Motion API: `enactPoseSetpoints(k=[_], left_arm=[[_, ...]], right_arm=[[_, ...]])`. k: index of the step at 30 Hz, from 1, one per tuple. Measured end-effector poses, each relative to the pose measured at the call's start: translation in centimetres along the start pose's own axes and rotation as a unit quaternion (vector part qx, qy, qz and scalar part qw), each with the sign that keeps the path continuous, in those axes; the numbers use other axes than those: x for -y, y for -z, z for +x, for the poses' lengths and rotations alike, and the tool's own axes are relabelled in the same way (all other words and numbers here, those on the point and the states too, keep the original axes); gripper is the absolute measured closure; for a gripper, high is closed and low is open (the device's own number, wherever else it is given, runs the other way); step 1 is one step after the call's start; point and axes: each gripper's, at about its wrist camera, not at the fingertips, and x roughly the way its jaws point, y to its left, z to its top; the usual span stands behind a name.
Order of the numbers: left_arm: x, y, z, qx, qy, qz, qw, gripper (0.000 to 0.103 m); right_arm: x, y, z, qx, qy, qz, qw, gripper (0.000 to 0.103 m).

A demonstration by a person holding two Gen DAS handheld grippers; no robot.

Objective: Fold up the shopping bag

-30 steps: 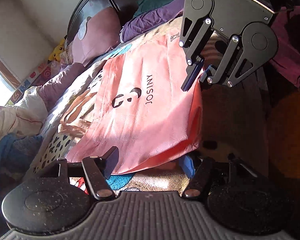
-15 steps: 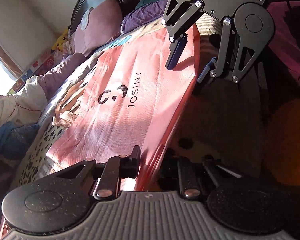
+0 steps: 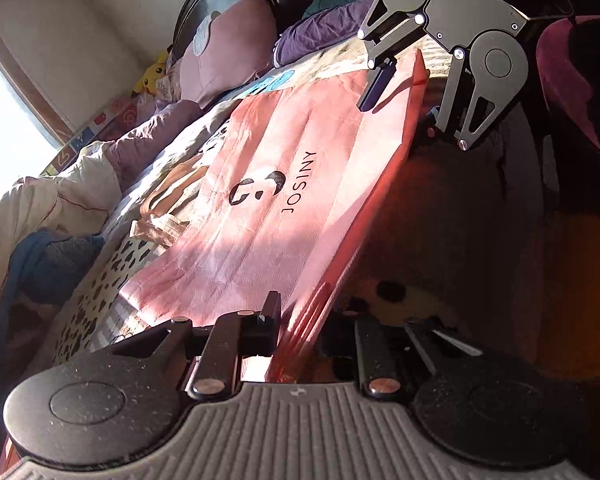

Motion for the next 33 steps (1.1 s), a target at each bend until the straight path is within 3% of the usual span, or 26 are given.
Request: enactPoseSetpoints(k=[1,6,7,8,10,12,13,15,18,19,22,24,25,26,28,29,31,32,33], left_arm=[[0.3,-0.6,0.0,-0.008,-0.006,0.007,0.9999,0.086],[1.1,-2.1,-1.7,0.013,-0.010,0.006,0.9999,0.086],[1.2,-2.3,-2.1,0.019,-0.008,0.006,0.9998,0.086],[1.4,-2.4,-2.5,0.025,-0.007,0.006,0.9996,0.086],[1.3,-2.3,-3.2,0.035,-0.003,0.003,0.9994,0.083],[0.7,-1.5,-4.3,0.056,-0.008,-0.020,0.9982,0.081],[0.2,-1.2,-5.0,0.072,-0.015,-0.039,0.9965,0.081],[-0.9,-0.8,-6.0,0.095,-0.035,-0.080,0.9916,0.081],[-2.7,-0.4,-5.3,0.075,-0.035,-0.136,0.9873,0.080],[-3.2,-0.2,-4.6,0.065,-0.026,-0.154,0.9855,0.080],[-4.7,0.7,-2.4,0.053,0.021,-0.225,0.9726,0.080],[-5.7,1.3,-1.4,0.054,0.045,-0.271,0.9599,0.080],[-6.2,1.6,-1.0,0.054,0.054,-0.288,0.9545,0.080],[-6.6,1.9,-0.8,0.053,0.061,-0.295,0.9520,0.080],[-7.2,2.3,-0.9,0.052,0.066,-0.271,0.9588,0.080],[-7.4,2.5,-0.9,0.052,0.069,-0.259,0.9620,0.075],[-8.0,3.0,-1.1,0.053,0.072,-0.232,0.9685,0.029],[-8.5,3.5,-1.4,0.057,0.070,-0.216,0.9722,0.025],[-8.8,4.0,-1.5,0.061,0.074,-0.205,0.9741,0.025]], right_arm=[[-1.0,-0.9,-0.5,0.014,0.011,-0.013,1.000,0.045],[-5.1,-3.8,-1.1,0.073,0.035,-0.066,0.995,0.046],[-5.3,-3.9,-1.1,0.080,0.035,-0.060,0.994,0.059],[-5.0,-3.8,-1.0,0.082,0.029,-0.037,0.996,0.079],[-3.8,-3.3,-0.6,0.082,0.013,0.029,0.996,0.092],[-2.4,-2.4,-0.4,0.081,-0.002,0.095,0.992,0.093],[-0.9,-1.6,-0.3,0.082,-0.016,0.165,0.983,0.093],[2.2,0.4,0.2,0.089,-0.057,0.306,0.946,0.093],[5.7,5.7,1.5,0.090,-0.103,0.536,0.833,0.093],[6.3,7.6,1.9,0.099,-0.119,0.601,0.784,0.093],[6.5,11.4,2.7,0.119,-0.167,0.713,0.671,0.093],[6.5,13.0,3.4,0.134,-0.212,0.755,0.606,0.093],[6.5,13.5,3.8,0.139,-0.239,0.765,0.582,0.093],[6.6,13.3,4.0,0.142,-0.269,0.752,0.585,0.093],[7.5,12.3,4.1,0.157,-0.323,0.683,0.637,0.093],[7.8,11.9,4.2,0.158,-0.347,0.655,0.652,0.093],[9.3,12.2,4.9,0.155,-0.398,0.619,0.659,0.093],[10.1,12.4,5.2,0.153,-0.423,0.601,0.661,0.093],[11.0,12.3,5.0,0.149,-0.435,0.568,0.682,0.093]])
